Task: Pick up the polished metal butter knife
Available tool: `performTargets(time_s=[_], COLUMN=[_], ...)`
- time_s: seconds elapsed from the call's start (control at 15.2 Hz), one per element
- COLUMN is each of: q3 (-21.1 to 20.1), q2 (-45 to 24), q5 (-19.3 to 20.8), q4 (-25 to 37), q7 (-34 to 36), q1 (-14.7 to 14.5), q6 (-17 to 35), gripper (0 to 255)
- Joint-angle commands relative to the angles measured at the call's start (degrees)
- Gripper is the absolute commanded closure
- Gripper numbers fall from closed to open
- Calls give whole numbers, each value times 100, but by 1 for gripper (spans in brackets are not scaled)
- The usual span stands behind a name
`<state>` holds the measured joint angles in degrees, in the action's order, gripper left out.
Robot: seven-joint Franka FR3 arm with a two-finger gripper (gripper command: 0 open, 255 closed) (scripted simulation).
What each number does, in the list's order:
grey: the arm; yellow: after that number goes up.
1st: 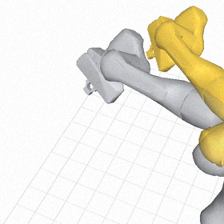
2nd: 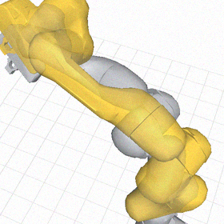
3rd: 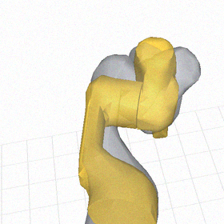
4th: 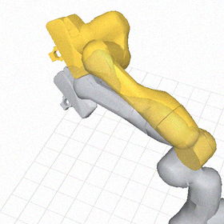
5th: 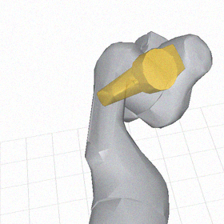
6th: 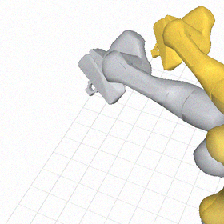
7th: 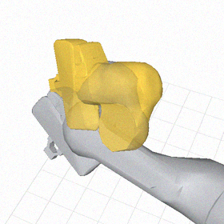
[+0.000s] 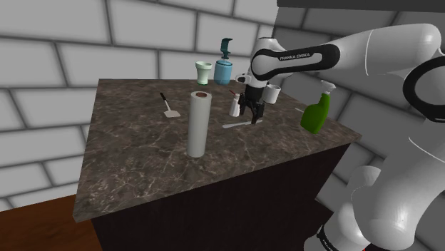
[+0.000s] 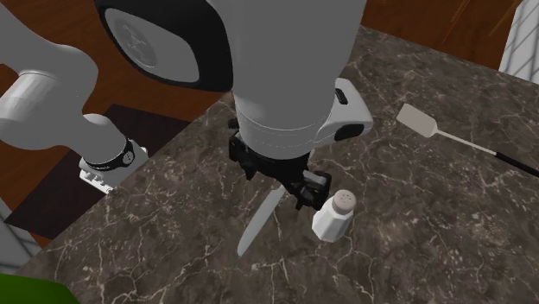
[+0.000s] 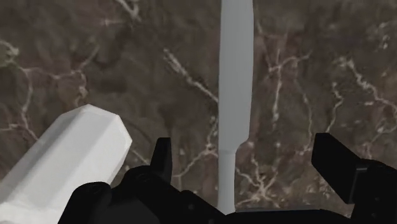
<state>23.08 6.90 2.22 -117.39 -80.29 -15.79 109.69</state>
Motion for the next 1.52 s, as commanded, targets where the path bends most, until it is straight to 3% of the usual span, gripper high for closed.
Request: performTargets(time_s=[0.0, 0.13, 0.2, 0.79, 1.45], q3=[7, 9, 9, 9, -25], q2=[-52, -63, -58, -63, 62], q5=[-18, -22, -20, -22, 14], q4=[-109, -143, -148, -142, 506], q7=[-15, -18, -18, -18, 20], q1=[-1, 0, 0, 0, -14], q6=[160, 204, 205, 204, -560], gripper=[0, 0, 255, 255, 255])
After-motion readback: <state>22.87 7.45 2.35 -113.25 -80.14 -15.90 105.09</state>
